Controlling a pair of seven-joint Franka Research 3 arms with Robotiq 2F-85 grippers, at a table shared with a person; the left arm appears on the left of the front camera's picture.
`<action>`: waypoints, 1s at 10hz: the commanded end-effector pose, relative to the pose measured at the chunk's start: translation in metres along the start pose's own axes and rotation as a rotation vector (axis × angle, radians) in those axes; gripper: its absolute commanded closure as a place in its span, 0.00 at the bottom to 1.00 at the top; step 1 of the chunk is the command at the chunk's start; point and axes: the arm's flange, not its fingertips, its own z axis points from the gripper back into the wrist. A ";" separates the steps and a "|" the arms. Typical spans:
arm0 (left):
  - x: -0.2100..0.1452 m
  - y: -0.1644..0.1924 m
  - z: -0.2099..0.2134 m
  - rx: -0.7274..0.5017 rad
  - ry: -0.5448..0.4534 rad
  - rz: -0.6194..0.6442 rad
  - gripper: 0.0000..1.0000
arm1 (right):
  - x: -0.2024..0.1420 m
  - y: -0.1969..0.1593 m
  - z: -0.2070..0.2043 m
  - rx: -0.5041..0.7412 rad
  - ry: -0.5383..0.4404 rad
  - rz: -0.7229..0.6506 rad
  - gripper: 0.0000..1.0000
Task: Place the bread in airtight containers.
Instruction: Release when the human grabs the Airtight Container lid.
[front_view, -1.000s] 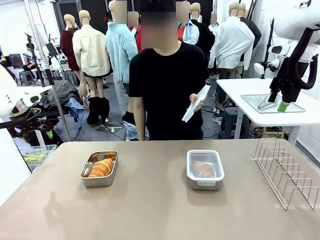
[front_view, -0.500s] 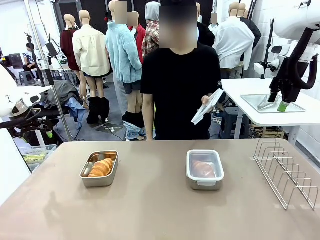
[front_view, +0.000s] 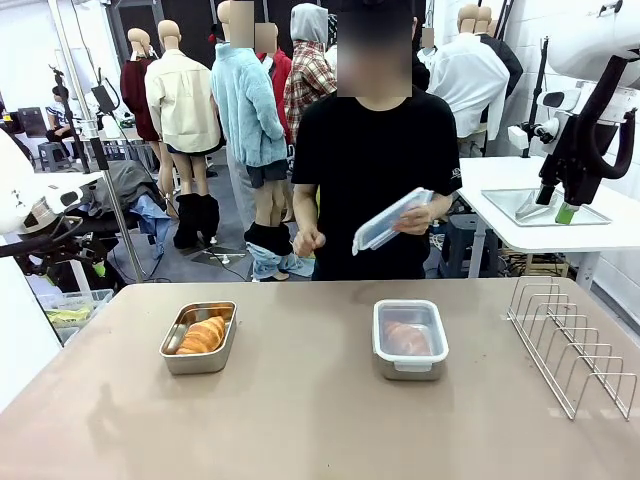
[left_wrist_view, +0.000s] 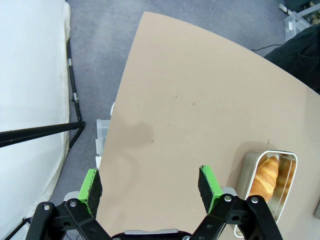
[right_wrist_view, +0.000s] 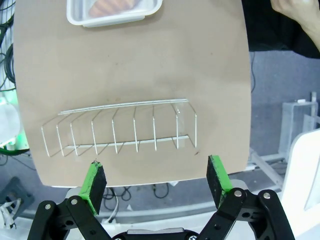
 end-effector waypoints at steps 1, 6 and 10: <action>0.000 0.001 0.002 0.009 -0.007 -0.004 0.00 | 0.002 0.000 0.000 0.012 0.018 -0.015 0.00; 0.000 0.001 0.002 0.009 -0.007 -0.004 0.00 | 0.002 0.000 0.000 0.012 0.018 -0.015 0.00; 0.000 0.001 0.002 0.009 -0.007 -0.004 0.00 | 0.002 0.000 0.000 0.012 0.018 -0.015 0.00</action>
